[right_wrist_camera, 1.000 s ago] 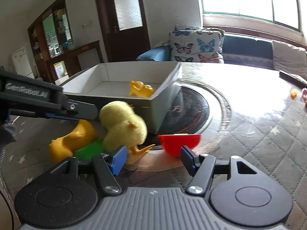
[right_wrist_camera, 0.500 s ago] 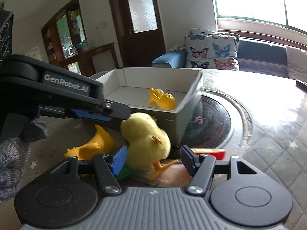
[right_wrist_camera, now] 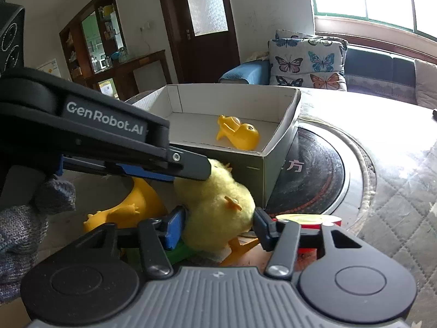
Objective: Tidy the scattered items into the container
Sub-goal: 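Close the right tool on the large pale yellow duck and lift it, then carry the large pale duck into the box and open the right tool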
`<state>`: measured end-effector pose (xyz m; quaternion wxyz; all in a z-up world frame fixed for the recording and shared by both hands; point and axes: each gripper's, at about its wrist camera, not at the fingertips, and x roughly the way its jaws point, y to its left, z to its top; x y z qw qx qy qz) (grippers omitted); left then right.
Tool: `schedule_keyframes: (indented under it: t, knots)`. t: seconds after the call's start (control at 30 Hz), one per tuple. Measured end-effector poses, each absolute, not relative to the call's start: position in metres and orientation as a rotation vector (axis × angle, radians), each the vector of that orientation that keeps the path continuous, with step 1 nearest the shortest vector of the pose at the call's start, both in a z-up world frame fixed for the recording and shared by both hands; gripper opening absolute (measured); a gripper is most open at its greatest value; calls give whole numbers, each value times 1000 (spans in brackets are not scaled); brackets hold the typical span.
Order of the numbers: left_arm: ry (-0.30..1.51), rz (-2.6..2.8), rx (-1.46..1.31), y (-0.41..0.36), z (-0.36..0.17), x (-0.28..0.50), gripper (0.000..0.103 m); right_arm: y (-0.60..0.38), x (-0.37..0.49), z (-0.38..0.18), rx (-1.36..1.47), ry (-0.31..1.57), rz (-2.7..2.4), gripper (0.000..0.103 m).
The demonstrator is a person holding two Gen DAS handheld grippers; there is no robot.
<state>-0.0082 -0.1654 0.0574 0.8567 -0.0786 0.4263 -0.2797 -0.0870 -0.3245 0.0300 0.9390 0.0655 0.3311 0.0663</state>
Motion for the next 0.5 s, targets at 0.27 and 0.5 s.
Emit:
schedule_keyframes:
  t: [0.27, 0.5]
  knots:
    - [911, -606, -220, -158, 55, -9, 34, -323, -94, 33, 117, 664, 118, 48]
    - [846, -623, -260, -142, 75, -22, 34, -314, -109, 54, 87, 600, 121, 47]
